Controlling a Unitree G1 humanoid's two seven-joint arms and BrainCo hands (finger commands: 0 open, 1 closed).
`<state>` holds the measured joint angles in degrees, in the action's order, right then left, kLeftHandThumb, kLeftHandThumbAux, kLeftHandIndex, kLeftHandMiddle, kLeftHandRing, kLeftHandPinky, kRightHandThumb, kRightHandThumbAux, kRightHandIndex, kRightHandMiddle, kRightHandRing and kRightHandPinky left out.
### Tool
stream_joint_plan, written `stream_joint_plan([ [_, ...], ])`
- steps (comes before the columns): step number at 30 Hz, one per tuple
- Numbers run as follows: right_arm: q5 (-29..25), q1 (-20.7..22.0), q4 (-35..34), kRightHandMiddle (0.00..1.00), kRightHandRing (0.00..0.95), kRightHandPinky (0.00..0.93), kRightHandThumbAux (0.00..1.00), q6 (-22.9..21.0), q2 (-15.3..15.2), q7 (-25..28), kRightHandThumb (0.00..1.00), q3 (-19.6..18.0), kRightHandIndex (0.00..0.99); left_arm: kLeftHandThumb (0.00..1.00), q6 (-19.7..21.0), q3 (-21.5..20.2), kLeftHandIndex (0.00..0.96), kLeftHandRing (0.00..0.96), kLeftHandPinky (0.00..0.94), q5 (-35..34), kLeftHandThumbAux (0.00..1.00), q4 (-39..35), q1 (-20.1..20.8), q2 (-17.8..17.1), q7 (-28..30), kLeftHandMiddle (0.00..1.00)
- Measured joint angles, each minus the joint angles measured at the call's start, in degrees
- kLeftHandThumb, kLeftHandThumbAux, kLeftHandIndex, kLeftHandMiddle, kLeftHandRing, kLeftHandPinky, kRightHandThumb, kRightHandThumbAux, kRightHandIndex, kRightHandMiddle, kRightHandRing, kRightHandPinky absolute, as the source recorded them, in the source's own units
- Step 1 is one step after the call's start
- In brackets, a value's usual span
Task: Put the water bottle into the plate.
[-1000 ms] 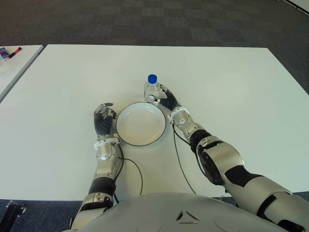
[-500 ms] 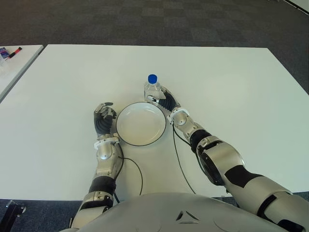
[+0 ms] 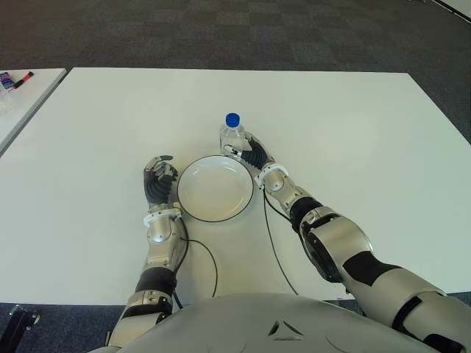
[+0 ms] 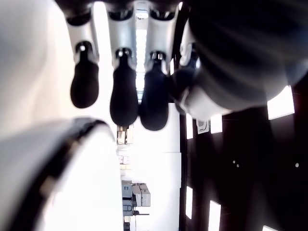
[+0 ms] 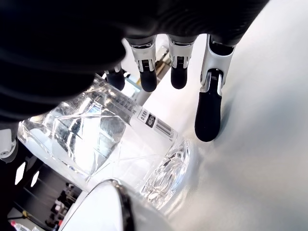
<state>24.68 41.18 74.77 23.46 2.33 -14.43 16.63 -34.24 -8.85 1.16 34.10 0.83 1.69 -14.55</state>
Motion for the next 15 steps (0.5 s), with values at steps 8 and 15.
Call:
stream_joint_plan([
  [8, 0.4, 0.0, -0.1, 0.000, 0.000, 0.000, 0.346, 0.0, -0.1, -0.6, 0.417, 0.6, 0.000, 0.691, 0.7, 0.1, 0.435, 0.670, 0.651, 0.0, 0.715, 0.0, 0.1, -0.4, 0.0, 0.695],
  [15, 0.8, 0.0, -0.2, 0.000, 0.000, 0.000, 0.356, 0.0, -0.1, -0.9, 0.408, 0.9, 0.000, 0.691, 0.4, 0.2, 0.435, 0.675, 0.658, 0.1, 0.716, 0.0, 0.1, -0.7, 0.0, 0.695],
])
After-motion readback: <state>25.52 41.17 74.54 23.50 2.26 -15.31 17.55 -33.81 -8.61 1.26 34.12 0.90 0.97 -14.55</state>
